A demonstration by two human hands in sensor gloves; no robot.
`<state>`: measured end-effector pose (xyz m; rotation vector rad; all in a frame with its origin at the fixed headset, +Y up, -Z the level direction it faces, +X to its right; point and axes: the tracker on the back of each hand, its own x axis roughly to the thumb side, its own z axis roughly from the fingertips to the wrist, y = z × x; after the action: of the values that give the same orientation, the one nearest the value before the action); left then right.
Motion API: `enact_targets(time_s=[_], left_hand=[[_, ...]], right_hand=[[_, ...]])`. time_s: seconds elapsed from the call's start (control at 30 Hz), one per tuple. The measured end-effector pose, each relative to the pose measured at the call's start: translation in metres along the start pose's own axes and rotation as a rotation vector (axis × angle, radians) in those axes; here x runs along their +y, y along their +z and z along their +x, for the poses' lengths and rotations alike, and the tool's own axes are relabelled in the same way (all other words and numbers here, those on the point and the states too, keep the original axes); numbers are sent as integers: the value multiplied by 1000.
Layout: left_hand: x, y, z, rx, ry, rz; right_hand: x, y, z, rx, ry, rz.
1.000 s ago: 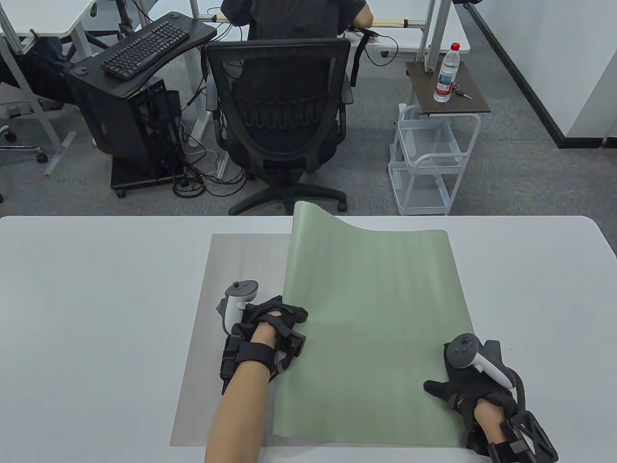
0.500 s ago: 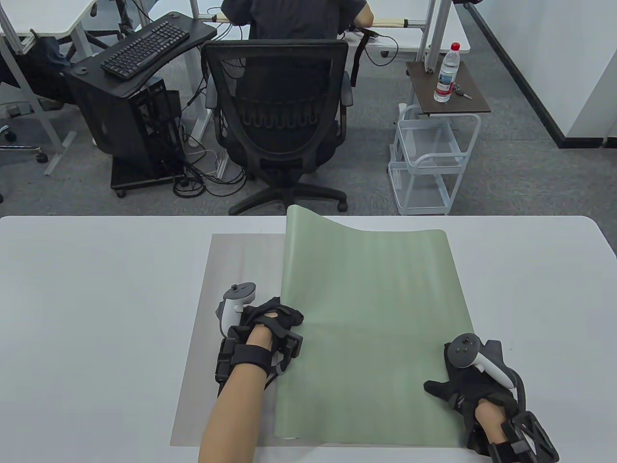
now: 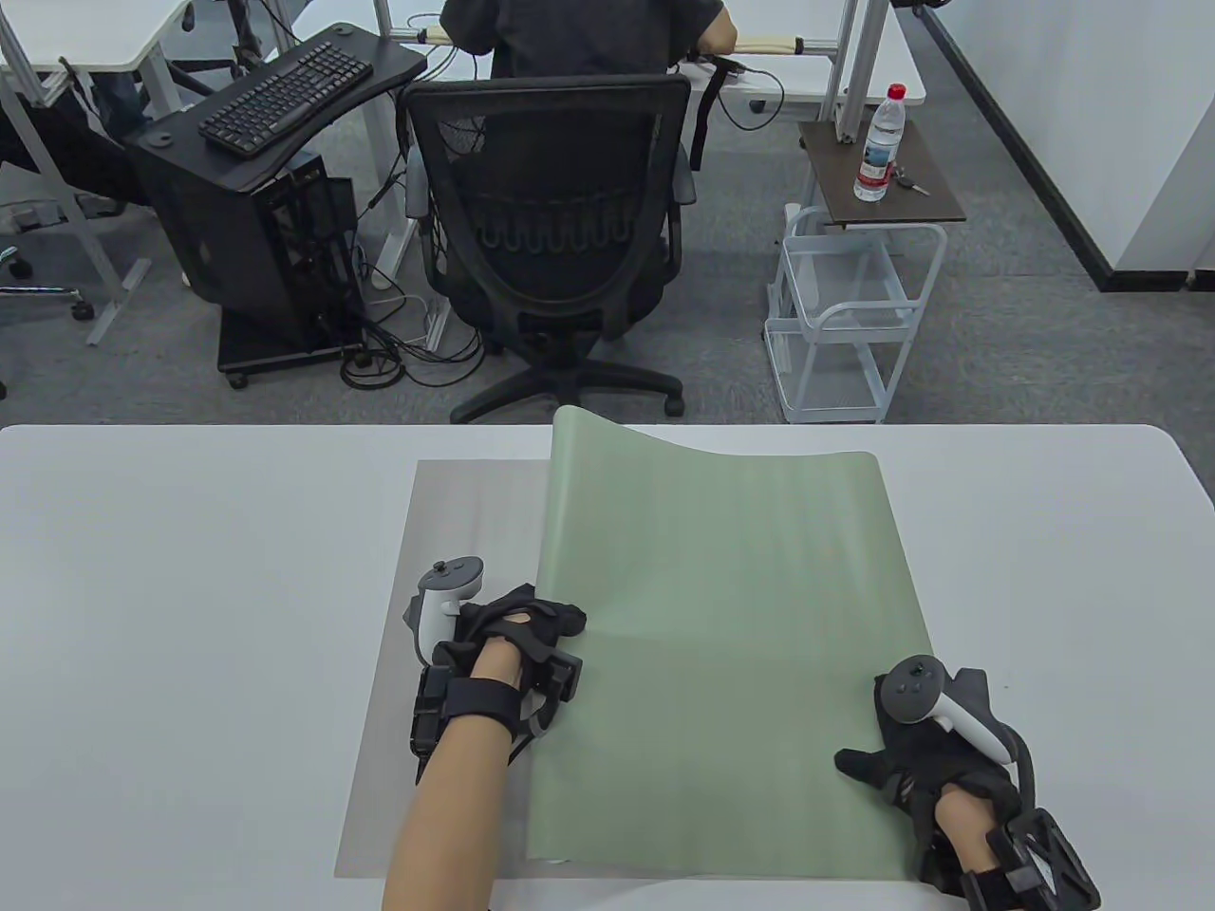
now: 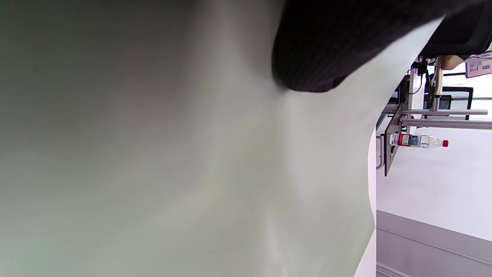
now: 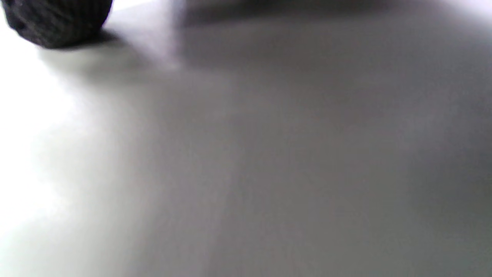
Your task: Unroll desk mats and stack together
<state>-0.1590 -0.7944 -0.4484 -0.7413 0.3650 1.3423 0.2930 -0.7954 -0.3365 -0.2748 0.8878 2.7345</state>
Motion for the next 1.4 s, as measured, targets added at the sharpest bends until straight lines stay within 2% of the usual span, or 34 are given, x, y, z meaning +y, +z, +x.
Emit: enact_targets(time_s=[0.13,0.4,0.7,0.87,0.97,1.13,1.4], left_hand=[[-4,-2,0,-14,5,-47],[-4,-3,-1,-27,15,-74],[19,11,1,7,30,42],[28,10,-1,3,-2,28],[25,7,0,-23,21,-28],[33,3,-4,-38,70,-46],[52,1,-11,-14,64,9]], right_hand=[[1,0,1,-16,-3,-6],[3,-1,4,-8,23,-21],[4,-1,4,0,23,-29],[4,-1,5,2,20,-27],[4,-1,5,3,23,-25],[3,-1,5,9,25,-20],[3,-1,6,8,21,-19]])
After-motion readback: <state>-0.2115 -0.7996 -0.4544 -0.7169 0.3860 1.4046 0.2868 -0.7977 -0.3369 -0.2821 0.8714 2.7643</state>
